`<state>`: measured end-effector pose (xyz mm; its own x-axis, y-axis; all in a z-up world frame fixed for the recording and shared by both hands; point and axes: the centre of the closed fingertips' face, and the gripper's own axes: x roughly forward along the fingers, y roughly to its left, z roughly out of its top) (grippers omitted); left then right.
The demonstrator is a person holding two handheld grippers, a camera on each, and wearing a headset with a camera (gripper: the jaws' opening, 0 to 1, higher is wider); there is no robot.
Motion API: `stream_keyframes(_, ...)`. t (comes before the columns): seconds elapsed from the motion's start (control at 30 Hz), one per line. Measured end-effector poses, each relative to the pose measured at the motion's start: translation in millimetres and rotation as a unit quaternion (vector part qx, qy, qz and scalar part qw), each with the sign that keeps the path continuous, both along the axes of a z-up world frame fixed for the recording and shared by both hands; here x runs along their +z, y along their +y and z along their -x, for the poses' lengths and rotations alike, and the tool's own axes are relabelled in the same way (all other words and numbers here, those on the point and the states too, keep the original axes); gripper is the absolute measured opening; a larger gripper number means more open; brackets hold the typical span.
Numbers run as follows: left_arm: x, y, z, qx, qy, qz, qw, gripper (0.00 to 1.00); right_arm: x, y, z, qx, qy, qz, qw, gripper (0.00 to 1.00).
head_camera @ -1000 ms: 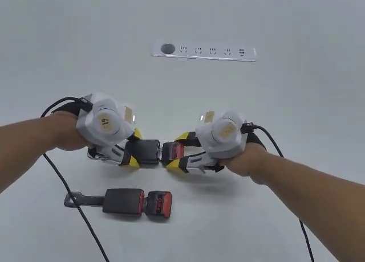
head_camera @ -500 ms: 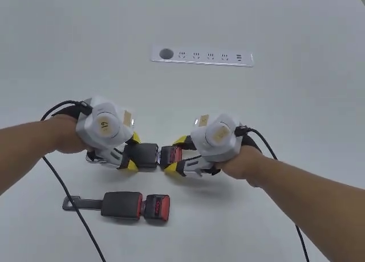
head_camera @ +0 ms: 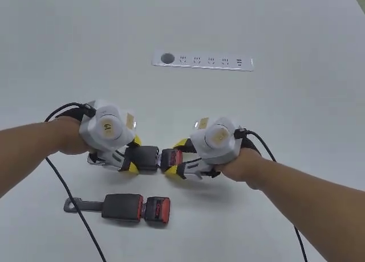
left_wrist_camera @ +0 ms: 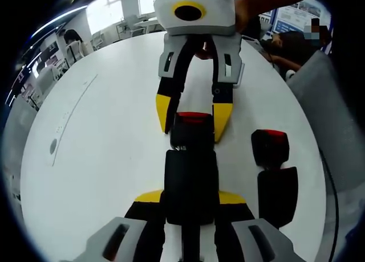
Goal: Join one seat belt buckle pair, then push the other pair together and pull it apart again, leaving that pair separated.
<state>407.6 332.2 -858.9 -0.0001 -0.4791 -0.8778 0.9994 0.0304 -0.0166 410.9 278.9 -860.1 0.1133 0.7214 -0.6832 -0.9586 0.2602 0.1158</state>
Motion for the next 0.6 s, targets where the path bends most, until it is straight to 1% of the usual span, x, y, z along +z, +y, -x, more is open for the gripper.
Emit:
stream_keyframes(0.17,-1.4,0.3,-0.6,-0.003,0.002,0.0,1.0,0.34,0.4,-0.3,-0.1,0.005,-0.002,-0.002,1.0,0.36)
stream_keyframes(0.23,-1.7,0.6,-0.6,-0.01,0.001,-0.001,1.0,0.34,0.4,-1.3,-0.1,0.006,-0.002,-0.001,1.0,0.36)
stream_keyframes(0.37,-1.5,0.9,-0.5,-0.01,0.0,0.006,0.9999,0.34,0.6,-11.9,0.5,0.006,0.0,0.006,1.0,0.36)
stream_keyframes(0.47,-2.0,0.9,-1.1,-0.017,0.001,0.001,0.9998,0.34,0.5,-15.8,0.1,0.007,0.002,0.01,0.9999,0.36)
stream_keyframes(0.6,-2.3,1.1,-1.4,-0.018,0.002,0.001,0.9998,0.34,0.1,-17.9,0.4,0.008,0.003,0.012,0.9999,0.35)
